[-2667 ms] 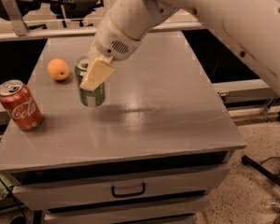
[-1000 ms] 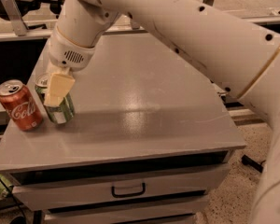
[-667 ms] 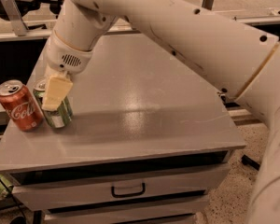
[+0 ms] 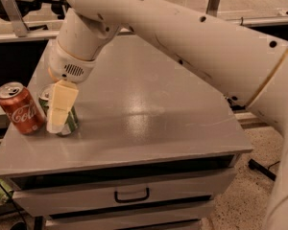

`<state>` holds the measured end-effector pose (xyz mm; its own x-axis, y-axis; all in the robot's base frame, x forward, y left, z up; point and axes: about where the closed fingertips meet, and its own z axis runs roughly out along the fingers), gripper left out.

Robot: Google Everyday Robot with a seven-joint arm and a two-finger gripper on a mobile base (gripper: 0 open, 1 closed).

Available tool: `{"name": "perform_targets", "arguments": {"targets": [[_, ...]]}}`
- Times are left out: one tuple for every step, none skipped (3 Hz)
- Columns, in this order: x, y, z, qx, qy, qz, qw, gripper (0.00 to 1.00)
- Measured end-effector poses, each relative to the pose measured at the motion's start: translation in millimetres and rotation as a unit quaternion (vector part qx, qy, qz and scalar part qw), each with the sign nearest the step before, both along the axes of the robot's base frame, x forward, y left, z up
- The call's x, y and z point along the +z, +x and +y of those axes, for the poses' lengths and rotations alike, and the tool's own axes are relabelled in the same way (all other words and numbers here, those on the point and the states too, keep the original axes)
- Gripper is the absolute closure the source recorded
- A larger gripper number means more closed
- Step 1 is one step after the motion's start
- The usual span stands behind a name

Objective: Move green can near coke can

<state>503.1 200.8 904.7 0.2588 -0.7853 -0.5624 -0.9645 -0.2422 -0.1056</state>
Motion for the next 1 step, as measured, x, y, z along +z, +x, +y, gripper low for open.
{"name": "perform_targets", "arguments": {"targets": [[0.0,0.0,0.0,0.0,0.0,0.0,1.0,0.0]]}}
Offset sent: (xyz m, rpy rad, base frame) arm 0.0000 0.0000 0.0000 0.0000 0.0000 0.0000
